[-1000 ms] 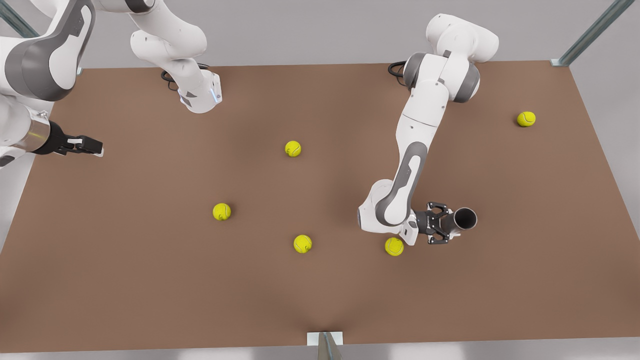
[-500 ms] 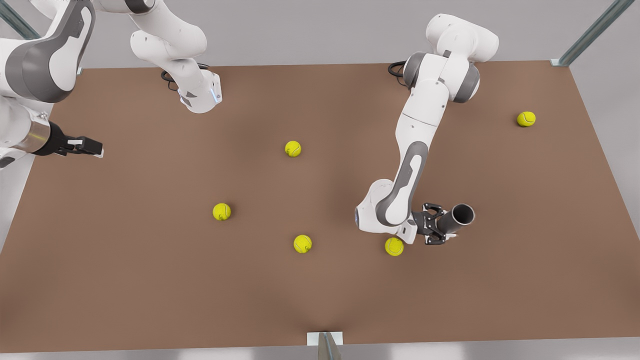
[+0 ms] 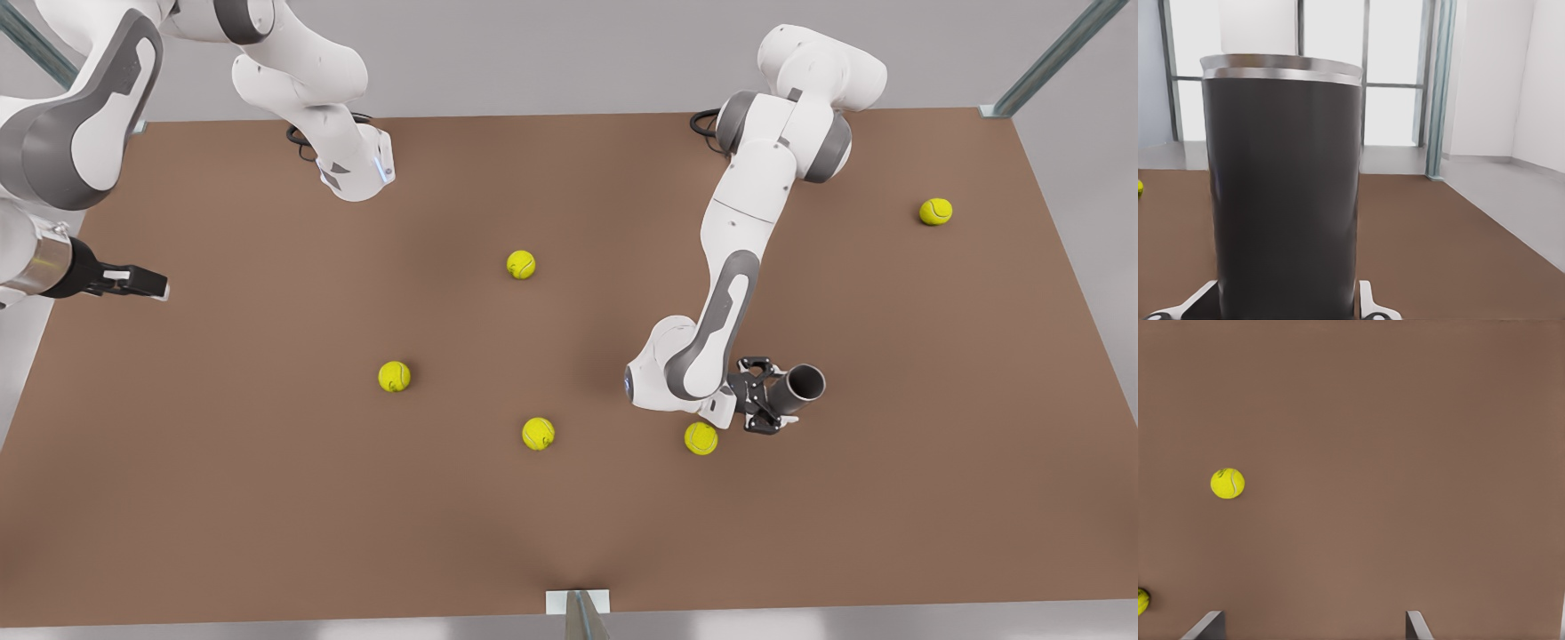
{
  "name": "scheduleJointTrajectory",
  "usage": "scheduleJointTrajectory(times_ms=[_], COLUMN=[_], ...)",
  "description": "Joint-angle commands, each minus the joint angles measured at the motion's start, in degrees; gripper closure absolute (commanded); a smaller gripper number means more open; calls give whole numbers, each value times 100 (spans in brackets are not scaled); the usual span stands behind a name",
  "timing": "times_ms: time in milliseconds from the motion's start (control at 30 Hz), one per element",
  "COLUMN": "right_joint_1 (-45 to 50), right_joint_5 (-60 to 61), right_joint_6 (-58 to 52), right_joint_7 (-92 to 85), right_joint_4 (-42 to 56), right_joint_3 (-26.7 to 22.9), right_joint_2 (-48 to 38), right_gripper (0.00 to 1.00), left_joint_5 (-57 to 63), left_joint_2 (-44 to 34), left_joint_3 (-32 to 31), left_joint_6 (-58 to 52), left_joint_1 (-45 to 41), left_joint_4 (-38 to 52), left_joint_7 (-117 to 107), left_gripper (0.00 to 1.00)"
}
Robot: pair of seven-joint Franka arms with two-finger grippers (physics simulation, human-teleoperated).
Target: Put the tennis tube upright
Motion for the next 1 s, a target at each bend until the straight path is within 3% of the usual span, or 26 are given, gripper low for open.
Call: scheduleJointTrajectory(times_ms=[0,400,567,633,700,733,900,933,967], right_joint_1=[2,-7,2,2,2,2,2,2,11], right_joint_5=[8,-10,-10,-10,-10,-10,-1,-10,8], right_joint_6=[20,38,38,38,38,38,38,38,126], right_joint_7=[-48,-30,-30,-30,-39,-39,-39,-39,-39], right_joint_4=[7,95,166,166,209,218,253,253,253], right_joint_3=[-3,-3,-91,-100,-118,-118,-118,-118,-118], right_joint_2=[-3,93,146,146,172,172,172,172,172], right_gripper=[0,0,0,0,0,0,0,0,0], left_joint_5=[-7,11,2,-164,-1025,-1798,-3820,-4575,-5243], left_joint_2=[-13,-136,-48,-57,-162,-434,-1734,-2376,-3236], left_joint_3=[7,-99,-538,-995,-1786,-1786,-1786,-1699,-1155], left_joint_6=[-28,-459,-696,-872,-1338,-1320,-186,-143,-28], left_joint_1=[-1,-141,-141,-141,-115,86,2451,2689,2671], left_joint_4=[-1,253,561,798,1869,2301,2301,1907,1196], left_joint_7=[-230,122,385,421,1641,2949,11376,12696,13471], left_gripper=[0,0,0,0,0,0,0,0,0])
